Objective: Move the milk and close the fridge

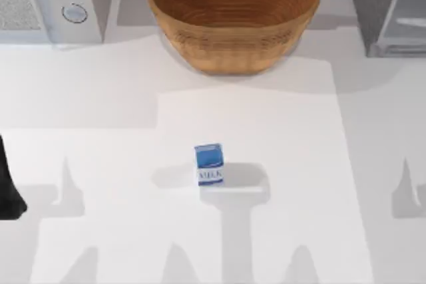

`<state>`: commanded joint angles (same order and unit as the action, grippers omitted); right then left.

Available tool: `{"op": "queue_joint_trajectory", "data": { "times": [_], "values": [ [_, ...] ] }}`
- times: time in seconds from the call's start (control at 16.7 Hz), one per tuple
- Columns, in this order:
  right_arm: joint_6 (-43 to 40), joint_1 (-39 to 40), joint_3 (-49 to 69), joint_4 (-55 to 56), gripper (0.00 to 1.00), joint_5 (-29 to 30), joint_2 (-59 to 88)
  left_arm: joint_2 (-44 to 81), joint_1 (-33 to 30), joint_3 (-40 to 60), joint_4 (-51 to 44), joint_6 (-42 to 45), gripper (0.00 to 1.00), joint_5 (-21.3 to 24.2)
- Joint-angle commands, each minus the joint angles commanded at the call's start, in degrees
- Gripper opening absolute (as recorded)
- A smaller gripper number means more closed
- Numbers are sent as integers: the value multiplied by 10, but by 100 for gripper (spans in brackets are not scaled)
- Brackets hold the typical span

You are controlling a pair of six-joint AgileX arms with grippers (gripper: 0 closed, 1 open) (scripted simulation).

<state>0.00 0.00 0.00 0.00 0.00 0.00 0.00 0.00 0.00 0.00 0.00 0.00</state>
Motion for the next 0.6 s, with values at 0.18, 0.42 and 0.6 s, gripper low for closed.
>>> {"op": "queue_joint_trajectory", "data": {
  "times": [0.18,0.42,0.6],
  "values": [
    [1,8,1,8,100,8,8,0,0,0,0,0,100,0],
    [4,95,4,85,100,94,87,0,0,0,0,0,100,0],
    [6,206,7,172,100,209,178,0,0,0,0,0,100,0]
  ]
}}
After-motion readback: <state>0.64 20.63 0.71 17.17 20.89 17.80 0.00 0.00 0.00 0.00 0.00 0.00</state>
